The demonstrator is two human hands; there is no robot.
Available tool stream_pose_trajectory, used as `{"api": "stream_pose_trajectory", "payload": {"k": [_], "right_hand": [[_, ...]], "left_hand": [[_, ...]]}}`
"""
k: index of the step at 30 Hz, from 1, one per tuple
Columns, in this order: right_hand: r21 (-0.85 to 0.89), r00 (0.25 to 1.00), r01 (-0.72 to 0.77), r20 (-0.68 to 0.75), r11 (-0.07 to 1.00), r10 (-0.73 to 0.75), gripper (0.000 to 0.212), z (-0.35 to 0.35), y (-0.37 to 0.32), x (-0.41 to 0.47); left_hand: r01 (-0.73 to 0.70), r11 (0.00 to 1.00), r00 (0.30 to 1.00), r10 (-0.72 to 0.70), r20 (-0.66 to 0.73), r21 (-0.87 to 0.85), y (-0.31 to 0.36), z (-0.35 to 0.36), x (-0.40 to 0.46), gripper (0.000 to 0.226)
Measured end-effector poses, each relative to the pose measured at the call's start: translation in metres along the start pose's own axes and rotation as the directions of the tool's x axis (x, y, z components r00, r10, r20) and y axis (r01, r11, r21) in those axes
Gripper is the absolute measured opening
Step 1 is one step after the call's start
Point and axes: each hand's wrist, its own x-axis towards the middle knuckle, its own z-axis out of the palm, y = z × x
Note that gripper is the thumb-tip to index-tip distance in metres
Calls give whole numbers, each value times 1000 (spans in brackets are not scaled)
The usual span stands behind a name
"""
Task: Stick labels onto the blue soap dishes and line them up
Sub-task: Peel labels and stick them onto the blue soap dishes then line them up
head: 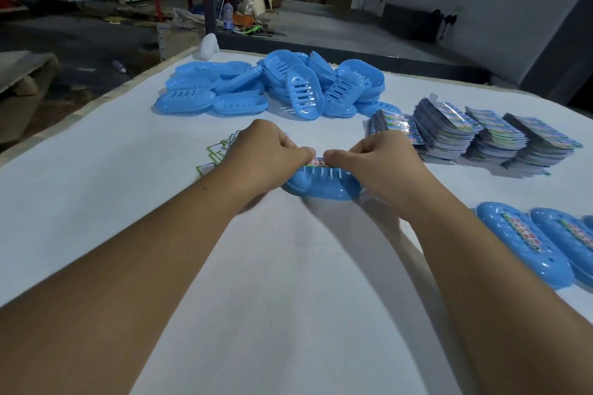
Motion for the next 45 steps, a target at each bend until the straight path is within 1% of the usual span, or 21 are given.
{"api": "stream_pose_trajectory", "payload": {"k": [2,7,19,22,28,32,37,42,43,45], "right_hand": [[-55,1000,7,-12,998,-7,46,0,1,-1],[-136,999,15,-28,991,-19,43,-1,-1,-3],[-199,999,15,-32,980,-22,48,-2,-2,-6],[-246,999,28,-35,969,-38,48,-2,-3,-7],[-445,984,103,-83,889,-156,45,-1,-7,-13],[-543,979,104,-94,833,-183,46,-2,-10,-14],[-564,982,76,-101,822,-160,49,-5,-9,-14],[-528,990,57,-79,847,-116,27,-11,-4,-14],[-515,991,66,-64,855,-115,24,-12,-2,-13],[-458,986,128,-34,880,-161,22,-12,0,-13]], "left_hand": [[-27,997,999,29,-26,67,1,2,-1,33],[-61,987,997,67,-41,148,4,3,-4,32],[-101,956,993,115,-35,274,6,5,-5,31],[-112,940,990,132,-42,323,6,6,-6,31],[-143,865,978,198,-65,480,7,5,-8,34],[-152,851,975,213,-66,503,8,4,-8,37],[-115,891,989,146,-38,438,7,3,-7,40],[-106,889,990,135,-34,445,7,3,-8,36],[-102,890,991,132,-37,444,7,3,-8,34],[-88,895,991,121,-49,438,6,2,-7,32]]}}
